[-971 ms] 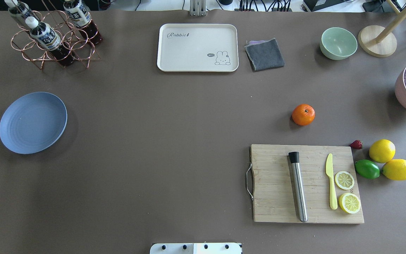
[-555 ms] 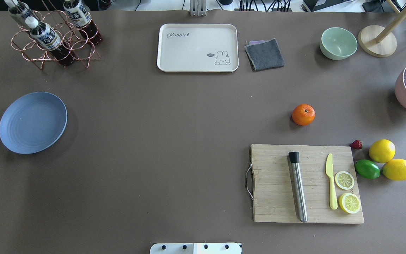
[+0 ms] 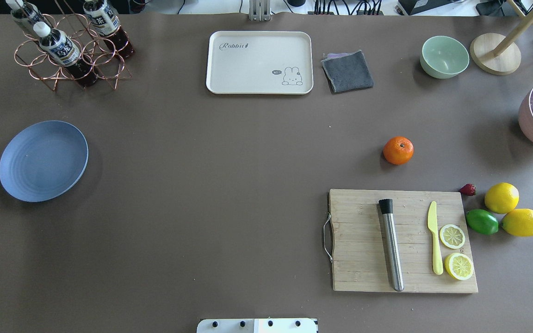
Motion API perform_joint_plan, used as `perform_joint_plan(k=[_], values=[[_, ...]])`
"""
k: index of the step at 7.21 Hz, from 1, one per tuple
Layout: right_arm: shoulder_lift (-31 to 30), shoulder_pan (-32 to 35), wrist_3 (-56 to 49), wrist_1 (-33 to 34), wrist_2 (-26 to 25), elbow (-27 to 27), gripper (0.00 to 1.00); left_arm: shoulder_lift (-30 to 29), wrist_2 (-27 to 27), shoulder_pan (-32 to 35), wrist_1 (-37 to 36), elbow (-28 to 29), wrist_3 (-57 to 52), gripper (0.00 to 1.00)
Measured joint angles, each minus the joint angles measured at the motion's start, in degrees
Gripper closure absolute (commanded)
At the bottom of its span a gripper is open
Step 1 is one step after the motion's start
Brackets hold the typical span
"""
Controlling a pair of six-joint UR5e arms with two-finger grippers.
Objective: Pick orange to plate
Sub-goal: 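Move the left gripper toward the blue plate while the right approaches the tangerine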
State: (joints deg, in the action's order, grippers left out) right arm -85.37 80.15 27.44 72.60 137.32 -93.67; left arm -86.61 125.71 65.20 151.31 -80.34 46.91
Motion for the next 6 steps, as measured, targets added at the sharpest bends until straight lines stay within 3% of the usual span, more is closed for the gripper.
perform_joint_plan(k=[1,3,5,6], values=[[0.1,-1.4,2.4,-1.6,-0.2,0.0,0.0,-0.3,-0.5,-1.3,0.5,0.8,0.0,0.03],[0.2,-2.9,4.2,-2.6,-0.4,-0.4,0.0,-0.5,-0.7,-3.3,0.8,1.5,0.0,0.39],[0.5,-4.1,4.7,-2.7,-0.4,-0.6,0.0,-0.4,-0.8,-3.8,1.6,1.8,-0.1,0.56],[0.7,-4.6,5.1,-2.7,-0.4,-0.7,0.0,-0.4,-0.8,-4.0,2.0,1.8,-0.1,0.56]])
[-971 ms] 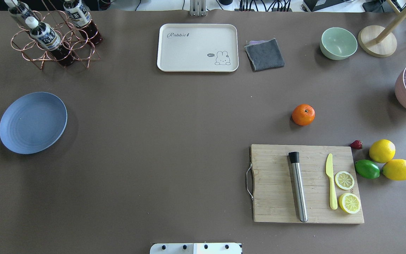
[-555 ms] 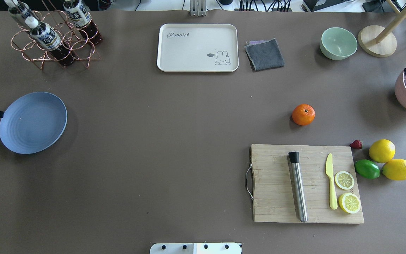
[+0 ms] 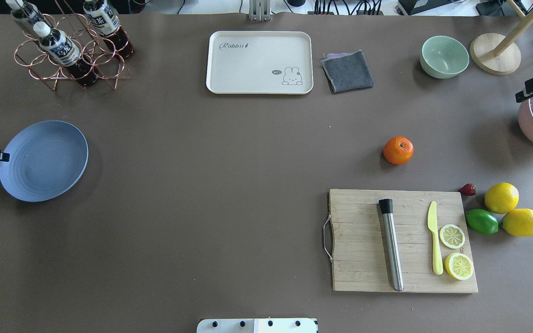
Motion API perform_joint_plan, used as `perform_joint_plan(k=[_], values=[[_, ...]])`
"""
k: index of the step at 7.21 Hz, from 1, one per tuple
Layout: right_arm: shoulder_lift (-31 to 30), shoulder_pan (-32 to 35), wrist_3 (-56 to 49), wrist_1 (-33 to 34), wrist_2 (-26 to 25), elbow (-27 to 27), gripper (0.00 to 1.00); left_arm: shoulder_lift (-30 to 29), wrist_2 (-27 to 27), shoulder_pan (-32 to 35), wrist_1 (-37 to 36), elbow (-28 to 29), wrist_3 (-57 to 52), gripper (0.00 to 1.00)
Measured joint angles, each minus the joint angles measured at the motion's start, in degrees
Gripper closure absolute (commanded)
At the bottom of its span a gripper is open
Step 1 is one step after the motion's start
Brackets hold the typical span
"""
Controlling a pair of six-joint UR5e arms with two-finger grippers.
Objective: Pick orange to plate
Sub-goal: 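Move the left gripper toward the blue plate while the right approaches the tangerine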
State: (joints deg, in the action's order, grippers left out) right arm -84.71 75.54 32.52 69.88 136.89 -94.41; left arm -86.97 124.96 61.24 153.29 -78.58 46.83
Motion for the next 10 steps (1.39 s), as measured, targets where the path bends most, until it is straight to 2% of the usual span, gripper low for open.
perform_joint_plan(k=[4,6,7,10], values=[[-0.1,-1.1,1.5,0.0,-0.2,-0.9,0.0,0.0,-0.1,-1.0,0.2,0.0,0.1,0.57],[-0.2,-1.3,2.0,0.0,-0.1,-0.9,0.0,0.0,0.0,-1.2,0.2,0.1,0.1,0.8],[-0.2,-1.5,2.3,0.0,-0.1,-0.9,0.0,0.0,0.0,-1.3,0.2,0.2,0.1,1.0],[0.3,-3.4,4.0,0.0,-0.1,-1.6,0.0,-0.1,0.1,-1.5,0.2,0.3,0.1,1.0]])
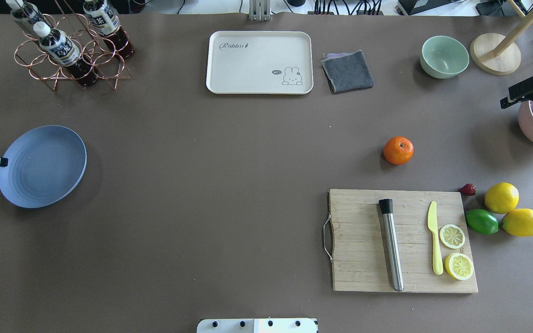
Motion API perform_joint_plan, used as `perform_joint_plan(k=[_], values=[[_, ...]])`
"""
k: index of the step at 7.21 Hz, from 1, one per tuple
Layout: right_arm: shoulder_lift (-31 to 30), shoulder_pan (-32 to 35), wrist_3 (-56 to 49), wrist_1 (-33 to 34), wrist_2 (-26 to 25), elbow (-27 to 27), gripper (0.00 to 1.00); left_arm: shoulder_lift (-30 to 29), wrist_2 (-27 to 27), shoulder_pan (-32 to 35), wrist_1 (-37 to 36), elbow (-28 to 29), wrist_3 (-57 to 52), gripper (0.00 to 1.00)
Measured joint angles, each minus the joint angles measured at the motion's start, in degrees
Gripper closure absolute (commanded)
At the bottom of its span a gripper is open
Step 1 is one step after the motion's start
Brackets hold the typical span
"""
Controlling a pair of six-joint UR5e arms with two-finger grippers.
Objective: Pick orange to plate
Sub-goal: 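Move the left gripper toward the blue plate while the right approaches the tangerine, then grasp the blue plate rim with the left gripper while the right descends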
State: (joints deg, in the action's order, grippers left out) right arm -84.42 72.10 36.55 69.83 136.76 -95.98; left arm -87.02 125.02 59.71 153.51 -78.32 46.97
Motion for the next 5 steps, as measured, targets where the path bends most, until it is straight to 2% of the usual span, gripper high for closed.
perform_joint_plan(k=[2,5], values=[[1.1,-2.1,3.1,0.0,-0.2,-1.2,0.0,-0.8,0.6,-0.1,-0.1,-0.4,0.4,1.0],[2.4,-4.0,4.8,0.1,-1.5,-1.8,0.0,-3.5,10.0,3.3,-0.8,-2.8,7.3,1.0]])
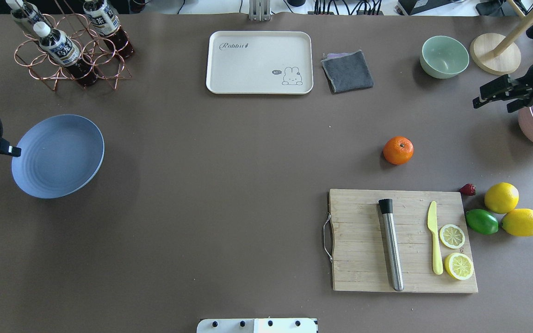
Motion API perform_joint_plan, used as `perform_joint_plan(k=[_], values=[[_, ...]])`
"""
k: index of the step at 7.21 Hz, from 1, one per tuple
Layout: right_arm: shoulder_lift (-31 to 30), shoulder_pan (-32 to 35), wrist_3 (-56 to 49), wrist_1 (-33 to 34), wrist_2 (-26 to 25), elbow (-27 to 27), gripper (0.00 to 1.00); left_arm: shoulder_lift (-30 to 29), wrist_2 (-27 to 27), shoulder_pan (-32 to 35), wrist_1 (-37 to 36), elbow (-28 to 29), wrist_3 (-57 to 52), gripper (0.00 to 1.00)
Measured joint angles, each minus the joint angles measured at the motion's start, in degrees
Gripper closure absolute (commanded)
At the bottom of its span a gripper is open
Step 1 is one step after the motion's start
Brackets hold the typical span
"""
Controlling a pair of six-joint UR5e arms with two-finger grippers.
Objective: Pick orange to plate
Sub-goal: 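Grasp the blue plate rim with the left gripper while the right descends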
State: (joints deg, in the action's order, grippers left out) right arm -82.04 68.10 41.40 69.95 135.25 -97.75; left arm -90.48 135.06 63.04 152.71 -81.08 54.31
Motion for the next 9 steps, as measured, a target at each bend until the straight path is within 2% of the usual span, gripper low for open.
perform_joint_plan(k=[2,4,5,7,9], values=[[1.9,-3.0,4.7,0.0,-2.3,-0.3,0.0,-0.4,-0.6,-0.2,-0.1,-4.9,10.0,1.0],[5.4,-8.5,12.6,-0.1,-6.6,-0.5,0.0,-1.2,-7.4,-5.9,-1.5,-9.5,19.1,1.0],[7.1,-11.3,15.7,-0.1,-9.4,-0.4,0.0,-2.9,-11.3,-9.4,-6.0,-12.9,22.9,1.0],[9.1,-14.7,18.0,0.0,-13.2,0.2,0.0,-8.5,-19.9,-16.8,-19.6,-20.4,29.4,1.0],[9.7,-16.2,18.3,0.0,-14.4,1.0,0.0,-16.5,-30.1,-25.0,-30.7,-22.6,35.3,1.0]])
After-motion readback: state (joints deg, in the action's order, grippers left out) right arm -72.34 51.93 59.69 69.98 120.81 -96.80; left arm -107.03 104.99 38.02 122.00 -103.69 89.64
